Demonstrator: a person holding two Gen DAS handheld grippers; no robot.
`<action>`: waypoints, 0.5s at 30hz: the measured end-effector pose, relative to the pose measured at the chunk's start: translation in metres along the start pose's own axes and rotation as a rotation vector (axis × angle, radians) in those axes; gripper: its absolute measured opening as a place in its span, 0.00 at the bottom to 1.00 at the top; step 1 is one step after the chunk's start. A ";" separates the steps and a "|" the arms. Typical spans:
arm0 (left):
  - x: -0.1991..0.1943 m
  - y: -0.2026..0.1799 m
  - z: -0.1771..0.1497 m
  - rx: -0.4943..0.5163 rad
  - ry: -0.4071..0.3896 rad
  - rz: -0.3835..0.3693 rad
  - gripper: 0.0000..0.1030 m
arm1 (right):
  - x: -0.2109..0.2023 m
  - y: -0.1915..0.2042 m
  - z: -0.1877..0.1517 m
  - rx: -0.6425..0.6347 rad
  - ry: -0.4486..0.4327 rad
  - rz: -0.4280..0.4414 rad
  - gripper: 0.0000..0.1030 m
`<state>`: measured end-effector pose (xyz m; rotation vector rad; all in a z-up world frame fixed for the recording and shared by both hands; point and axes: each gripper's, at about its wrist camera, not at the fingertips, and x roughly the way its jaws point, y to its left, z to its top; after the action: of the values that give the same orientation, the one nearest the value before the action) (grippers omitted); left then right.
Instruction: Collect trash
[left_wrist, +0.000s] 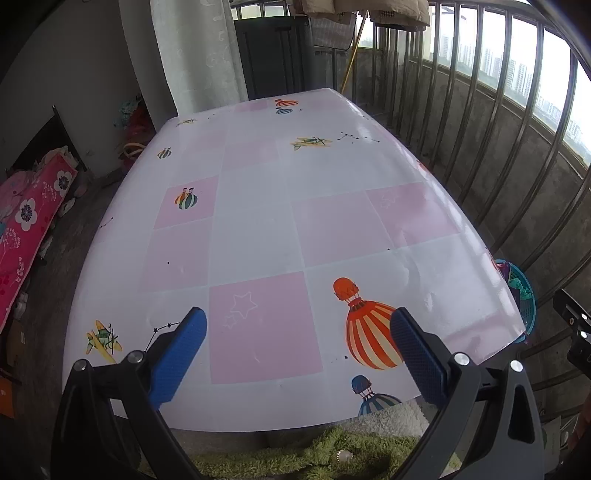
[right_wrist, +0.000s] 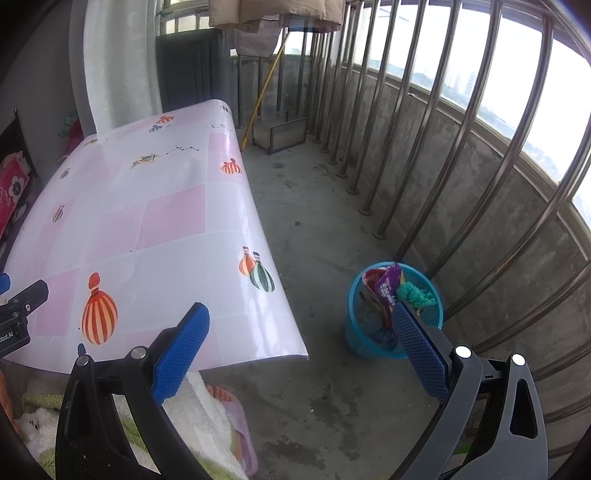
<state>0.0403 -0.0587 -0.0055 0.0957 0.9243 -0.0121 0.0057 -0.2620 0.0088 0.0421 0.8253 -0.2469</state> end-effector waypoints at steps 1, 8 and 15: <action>0.000 0.001 0.000 0.001 -0.001 -0.002 0.95 | -0.001 0.000 0.000 -0.001 -0.002 -0.001 0.92; 0.001 0.000 0.000 0.006 0.004 -0.007 0.94 | -0.001 0.000 -0.001 0.000 0.000 -0.001 0.92; 0.002 -0.002 0.000 0.007 0.010 -0.010 0.94 | -0.001 0.001 -0.001 0.001 -0.001 -0.001 0.92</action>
<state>0.0412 -0.0611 -0.0077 0.0973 0.9347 -0.0239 0.0046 -0.2608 0.0087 0.0419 0.8246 -0.2485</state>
